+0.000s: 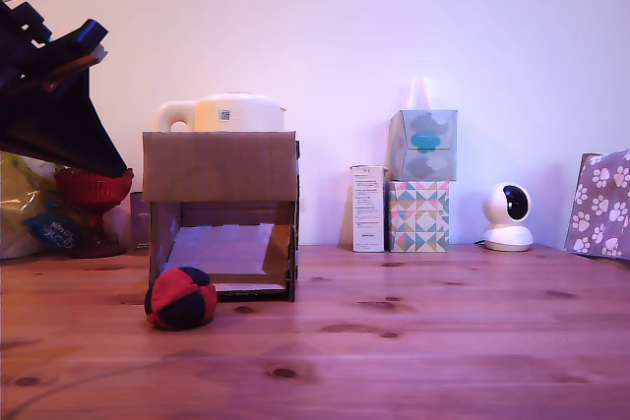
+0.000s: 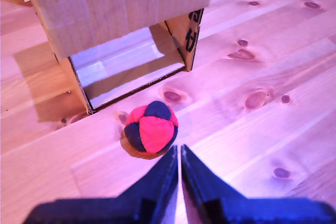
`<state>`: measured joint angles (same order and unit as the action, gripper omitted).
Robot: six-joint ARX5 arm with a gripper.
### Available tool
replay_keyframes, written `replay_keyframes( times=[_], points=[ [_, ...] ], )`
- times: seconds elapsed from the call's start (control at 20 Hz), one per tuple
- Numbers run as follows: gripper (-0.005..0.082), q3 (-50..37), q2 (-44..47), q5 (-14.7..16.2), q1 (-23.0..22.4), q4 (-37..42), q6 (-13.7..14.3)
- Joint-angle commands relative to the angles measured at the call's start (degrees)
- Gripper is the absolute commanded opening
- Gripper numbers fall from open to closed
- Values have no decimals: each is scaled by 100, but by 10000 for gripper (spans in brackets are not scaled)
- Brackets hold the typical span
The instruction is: Drop the footbag into the cardboard dice tower
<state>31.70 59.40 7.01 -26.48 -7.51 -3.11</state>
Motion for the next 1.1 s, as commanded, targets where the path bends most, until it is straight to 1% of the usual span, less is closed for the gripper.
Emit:
replay_keyframes(
  times=[0.0, 0.4, 0.5, 0.55, 0.65, 0.7, 0.85, 0.9, 1.05],
  points=[
    [-24, -50, 42, 4, -11, 28, -35],
    [-24, -50, 42, 24, -15, 37, -52],
    [-24, -55, 42, -24, -2, 197, -42],
    [-24, -76, 42, -44, -4, 315, -44],
    [-24, -319, 4, -52, -4, 765, -136],
    [-24, -511, 0, -81, -4, 1071, -278],
    [-24, -1233, -63, -136, -17, 2197, -457],
    [-24, -1375, -63, -138, -17, 2332, -538],
    [-24, -1445, -59, -140, -15, 2286, -520]
  ],
)
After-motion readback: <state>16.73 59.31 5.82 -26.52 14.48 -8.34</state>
